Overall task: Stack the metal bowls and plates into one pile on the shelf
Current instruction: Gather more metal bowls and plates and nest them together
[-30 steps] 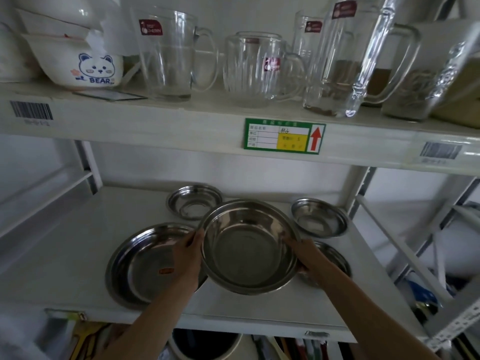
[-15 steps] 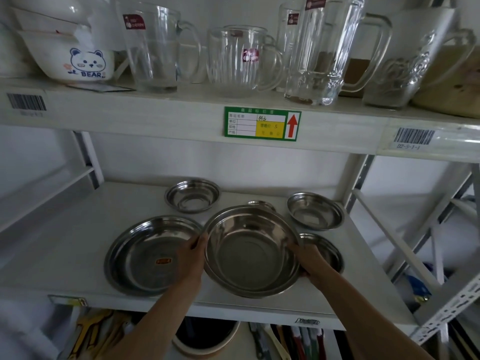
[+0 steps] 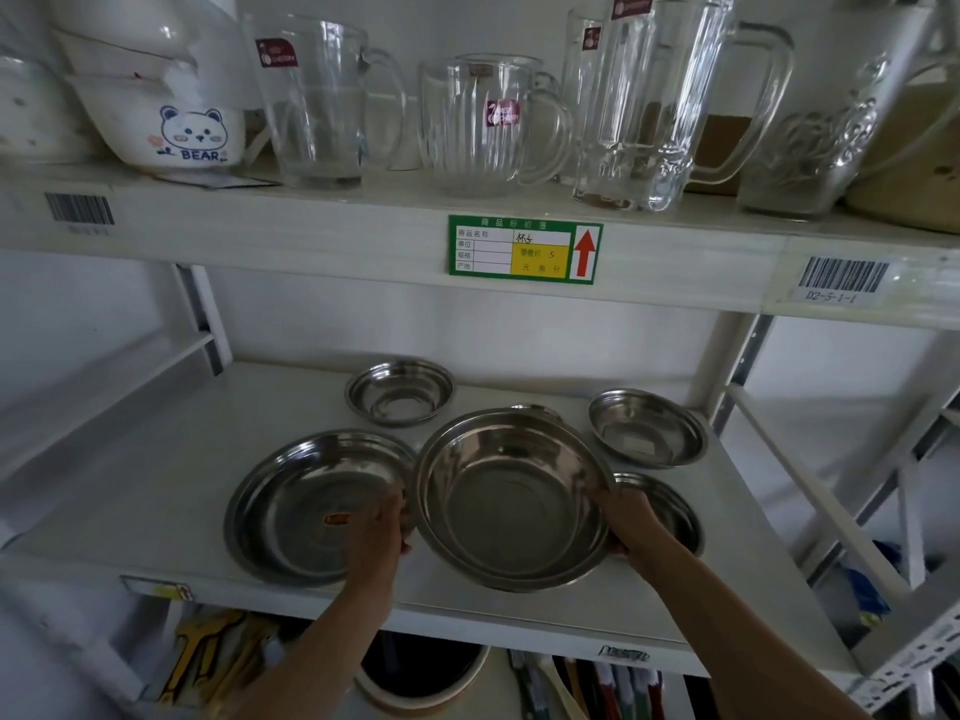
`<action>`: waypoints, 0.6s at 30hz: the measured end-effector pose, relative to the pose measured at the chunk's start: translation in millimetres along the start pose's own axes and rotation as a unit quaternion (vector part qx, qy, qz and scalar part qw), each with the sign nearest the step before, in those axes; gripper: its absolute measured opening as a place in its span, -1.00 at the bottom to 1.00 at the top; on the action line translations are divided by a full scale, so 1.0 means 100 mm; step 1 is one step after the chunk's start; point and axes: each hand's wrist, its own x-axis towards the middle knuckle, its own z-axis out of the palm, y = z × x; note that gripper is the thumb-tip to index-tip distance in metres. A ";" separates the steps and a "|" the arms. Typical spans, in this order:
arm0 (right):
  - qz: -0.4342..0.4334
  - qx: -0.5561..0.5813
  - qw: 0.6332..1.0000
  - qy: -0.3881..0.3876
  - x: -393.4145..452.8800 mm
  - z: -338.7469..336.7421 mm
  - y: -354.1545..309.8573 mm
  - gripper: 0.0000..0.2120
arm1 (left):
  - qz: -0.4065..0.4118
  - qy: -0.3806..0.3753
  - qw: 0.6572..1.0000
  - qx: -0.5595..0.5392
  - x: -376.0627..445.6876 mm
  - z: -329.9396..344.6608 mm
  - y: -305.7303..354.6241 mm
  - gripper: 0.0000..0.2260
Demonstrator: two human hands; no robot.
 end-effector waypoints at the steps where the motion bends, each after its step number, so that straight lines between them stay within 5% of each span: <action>1: 0.000 -0.001 1.000 0.000 0.02 0.00 0.00 -0.69 | -0.005 -0.002 1.000 0.008 -0.05 -0.03 -0.04 -0.77; 18: 0.001 -0.023 1.000 0.012 0.18 0.14 -0.05 -0.66 | -0.205 0.038 0.976 -0.066 -0.26 -0.28 -0.56 -0.64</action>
